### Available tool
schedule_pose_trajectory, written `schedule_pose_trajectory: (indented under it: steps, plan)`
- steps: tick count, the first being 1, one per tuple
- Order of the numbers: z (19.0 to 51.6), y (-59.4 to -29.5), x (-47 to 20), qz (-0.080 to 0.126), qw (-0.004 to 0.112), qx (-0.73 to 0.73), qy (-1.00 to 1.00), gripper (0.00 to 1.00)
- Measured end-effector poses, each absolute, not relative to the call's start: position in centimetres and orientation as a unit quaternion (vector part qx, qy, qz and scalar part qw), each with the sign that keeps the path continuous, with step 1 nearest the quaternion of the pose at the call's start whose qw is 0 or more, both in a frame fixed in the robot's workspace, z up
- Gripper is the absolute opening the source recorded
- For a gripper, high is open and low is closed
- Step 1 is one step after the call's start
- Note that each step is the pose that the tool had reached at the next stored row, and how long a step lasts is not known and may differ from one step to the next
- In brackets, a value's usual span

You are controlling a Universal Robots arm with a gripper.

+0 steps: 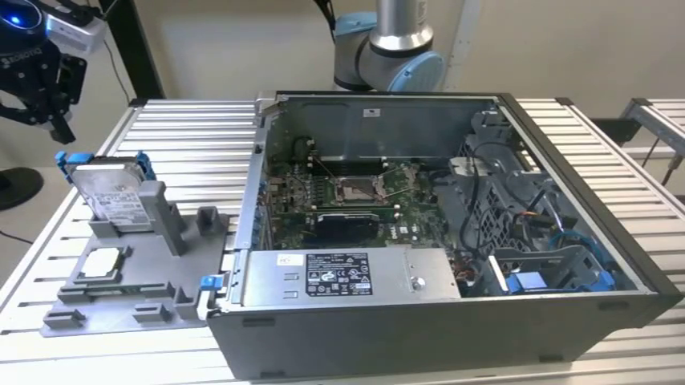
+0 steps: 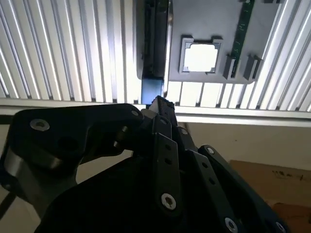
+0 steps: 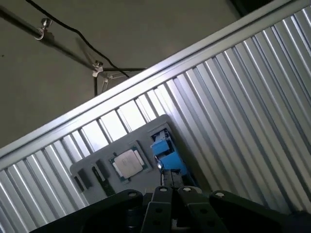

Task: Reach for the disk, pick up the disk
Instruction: 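Pick up the disk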

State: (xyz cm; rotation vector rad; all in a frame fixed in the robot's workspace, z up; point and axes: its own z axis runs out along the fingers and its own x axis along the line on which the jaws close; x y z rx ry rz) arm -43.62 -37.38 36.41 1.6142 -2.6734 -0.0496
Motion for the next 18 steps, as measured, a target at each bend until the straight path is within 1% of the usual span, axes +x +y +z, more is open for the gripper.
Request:
schedule_pose_trajectory:
  steps: [18]
  plan:
    - [36.41,-37.37,-43.62,-0.014,0.012,0.644,-0.765,0.0]
